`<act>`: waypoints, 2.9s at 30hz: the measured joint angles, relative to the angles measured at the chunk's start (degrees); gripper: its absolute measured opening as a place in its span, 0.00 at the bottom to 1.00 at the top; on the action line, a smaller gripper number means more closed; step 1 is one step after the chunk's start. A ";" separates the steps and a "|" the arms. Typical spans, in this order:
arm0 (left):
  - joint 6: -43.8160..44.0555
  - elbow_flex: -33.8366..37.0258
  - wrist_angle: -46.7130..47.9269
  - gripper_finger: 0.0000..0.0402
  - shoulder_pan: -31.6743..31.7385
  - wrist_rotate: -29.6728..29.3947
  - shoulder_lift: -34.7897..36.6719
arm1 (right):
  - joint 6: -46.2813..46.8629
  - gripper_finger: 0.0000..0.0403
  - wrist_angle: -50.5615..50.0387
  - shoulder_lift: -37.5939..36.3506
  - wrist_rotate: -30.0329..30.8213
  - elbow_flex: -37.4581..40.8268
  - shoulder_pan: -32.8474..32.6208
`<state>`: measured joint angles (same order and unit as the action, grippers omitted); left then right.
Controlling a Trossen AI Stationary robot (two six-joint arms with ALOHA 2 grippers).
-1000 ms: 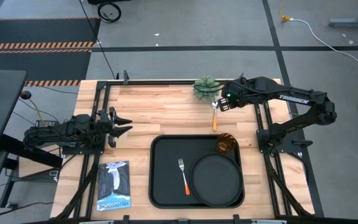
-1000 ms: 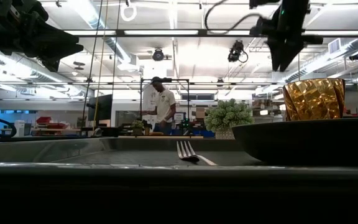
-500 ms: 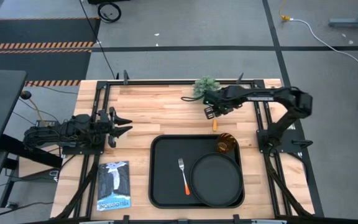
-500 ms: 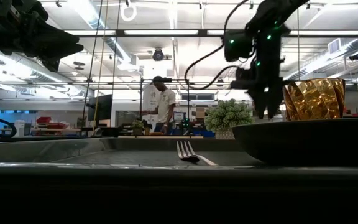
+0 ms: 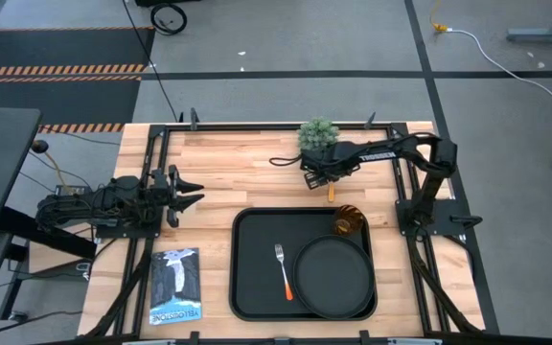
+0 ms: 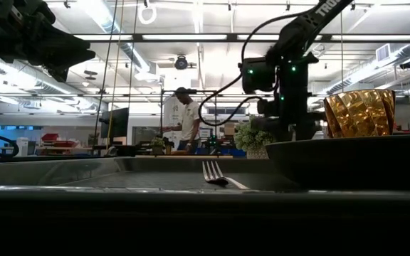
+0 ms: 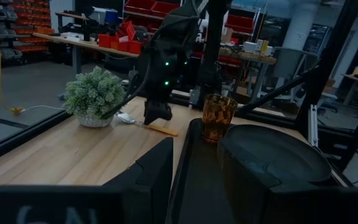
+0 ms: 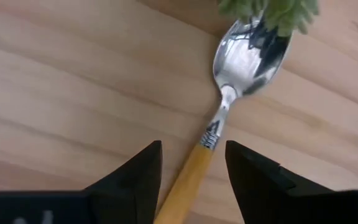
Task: Pick and place plate/cup/fork/spoon on tray
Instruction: Put the yellow spoon on the black tray to the left of the orange fork
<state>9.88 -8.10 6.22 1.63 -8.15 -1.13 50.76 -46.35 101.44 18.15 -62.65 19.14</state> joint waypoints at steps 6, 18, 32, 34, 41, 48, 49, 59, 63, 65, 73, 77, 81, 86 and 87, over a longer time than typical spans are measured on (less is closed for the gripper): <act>0.26 0.00 0.00 0.33 0.01 0.51 0.00 | 3.31 0.45 6.31 -0.02 0.29 6.00 0.54; 0.41 0.00 -1.17 0.33 0.01 0.49 0.01 | 5.68 0.37 11.93 -1.35 0.77 9.28 -0.26; 0.45 0.00 -1.68 0.33 0.00 0.49 0.02 | 4.74 0.17 11.85 -1.72 -0.57 9.29 -0.24; 0.45 0.00 -1.68 0.33 0.01 0.49 0.02 | 4.39 0.17 11.82 -1.72 -0.61 9.29 -0.24; 1.26 0.00 -1.68 0.33 0.02 0.51 0.02 | 4.46 0.17 8.58 -2.70 -1.16 9.42 -0.11; 1.35 0.00 -1.66 0.33 0.02 0.51 0.02 | 4.30 0.17 5.92 -5.27 -0.32 9.51 1.38; 1.45 0.00 -1.66 0.33 0.02 0.50 0.02 | 4.11 0.17 5.76 -5.73 -0.22 9.51 1.48; 1.48 0.02 -1.66 0.33 0.01 0.51 0.02 | 4.82 0.17 -1.72 -14.01 2.25 9.46 2.92; 1.48 0.01 -1.71 0.33 0.01 0.51 0.02 | 5.10 0.17 -2.08 -19.16 3.90 9.44 3.08; 1.48 0.01 -1.71 0.33 0.01 0.51 0.02 | 5.65 0.17 -1.86 -21.94 4.72 9.44 2.89; 1.50 0.02 -2.27 0.33 0.00 0.51 0.02 | 2.94 0.17 13.73 -28.55 4.25 9.41 -1.94; 1.49 0.02 -2.49 0.33 0.01 0.51 0.02 | 0.60 0.17 26.39 -27.29 2.09 9.33 -5.08; 1.46 0.02 -2.62 0.33 0.00 0.50 0.02 | 0.15 0.16 37.59 -23.25 1.10 9.31 -8.96; 1.49 0.02 -2.65 0.33 0.02 0.51 0.01 | 1.58 0.16 45.52 -18.14 1.11 9.31 -13.32; 1.48 0.02 -2.65 0.33 0.00 0.51 0.01 | 2.09 0.16 45.69 -17.08 1.13 9.02 -14.19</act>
<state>11.35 -8.08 3.57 1.63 -7.64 -1.12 52.85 -0.67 84.36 19.29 -53.63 4.95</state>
